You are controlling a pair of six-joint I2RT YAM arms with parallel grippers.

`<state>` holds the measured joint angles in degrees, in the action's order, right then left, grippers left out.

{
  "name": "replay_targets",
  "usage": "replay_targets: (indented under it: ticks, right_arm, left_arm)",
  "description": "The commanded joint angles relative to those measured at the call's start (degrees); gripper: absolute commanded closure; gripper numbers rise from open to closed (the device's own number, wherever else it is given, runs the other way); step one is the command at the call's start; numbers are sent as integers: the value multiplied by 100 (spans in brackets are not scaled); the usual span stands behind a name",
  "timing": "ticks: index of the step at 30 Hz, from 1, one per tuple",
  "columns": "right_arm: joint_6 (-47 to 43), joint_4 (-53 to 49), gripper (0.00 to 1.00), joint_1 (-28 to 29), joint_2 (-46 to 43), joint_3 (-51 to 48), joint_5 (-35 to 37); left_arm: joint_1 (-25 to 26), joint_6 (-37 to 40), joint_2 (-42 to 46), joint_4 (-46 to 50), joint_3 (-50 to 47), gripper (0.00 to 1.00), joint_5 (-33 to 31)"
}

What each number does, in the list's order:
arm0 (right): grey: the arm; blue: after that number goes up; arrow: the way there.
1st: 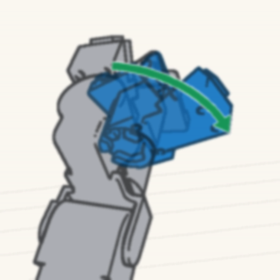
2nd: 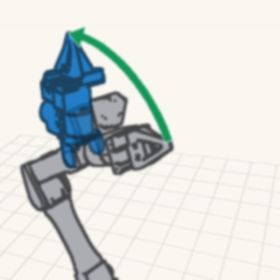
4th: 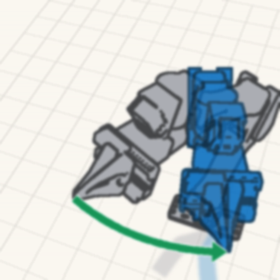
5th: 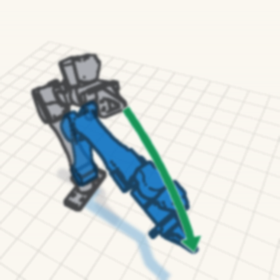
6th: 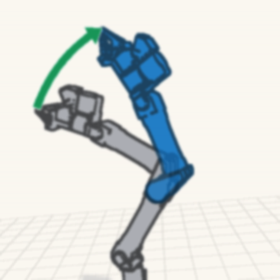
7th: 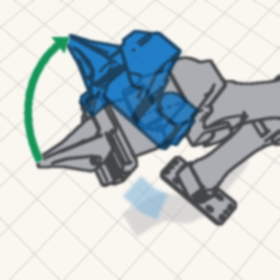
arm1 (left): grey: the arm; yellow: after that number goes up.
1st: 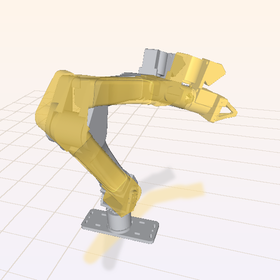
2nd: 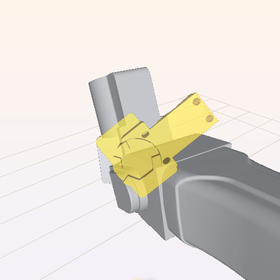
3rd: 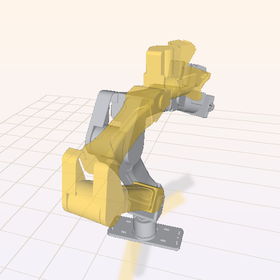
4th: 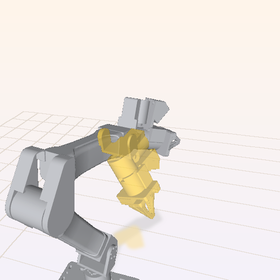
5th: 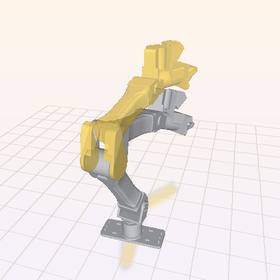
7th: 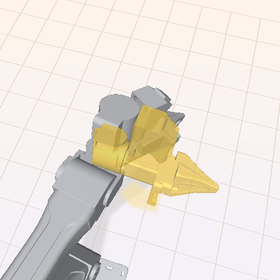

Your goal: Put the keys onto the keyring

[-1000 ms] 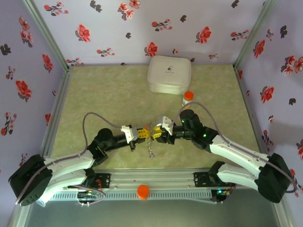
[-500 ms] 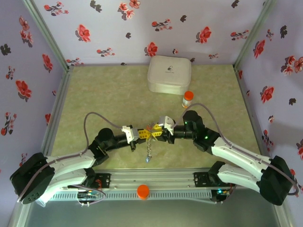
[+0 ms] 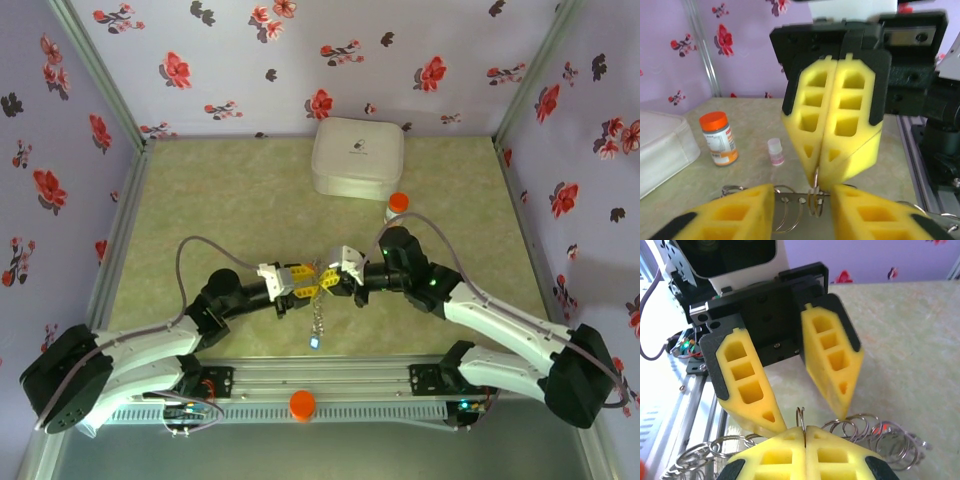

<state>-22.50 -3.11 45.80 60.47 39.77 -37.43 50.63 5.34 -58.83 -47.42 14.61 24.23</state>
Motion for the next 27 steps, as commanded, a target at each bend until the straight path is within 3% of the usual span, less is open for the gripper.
replay_targets:
  ticks: [1,4,9,13,16,18,20,21,23,27]
  right_arm:
    - [-687,-1367,100,113,52,752,277]
    - [-1112,-2122,100,290,202,1182,678]
    - [-1564,-2878,100,627,590,1760,1390]
    - [-1716,-3115,100,765,817,2033,1518]
    - [-1598,-2959,100,849,893,2069,1307]
    - [-1330,-2790,100,814,864,2013,1208]
    - [-864,-2205,75,507,605,1615,784]
    - [-535,-1745,71,290,400,1307,487]
    - [-136,-1056,71,37,107,846,181]
    - [100,-612,71,-36,-18,357,57]
  left_arm:
    - [17,504,287,1496,553,63,-93]
    - [17,863,360,2339,798,69,-105]
    - [17,916,372,2592,953,80,-40]
    - [17,931,372,2615,997,88,3]
    - [21,942,283,2569,1074,100,67]
    - [17,883,270,2432,1057,100,85]
    - [8,748,317,2049,881,100,74]
    - [-7,640,346,1752,735,100,79]
    - [-18,435,347,1211,522,100,115]
    - [-37,152,248,449,281,100,221]
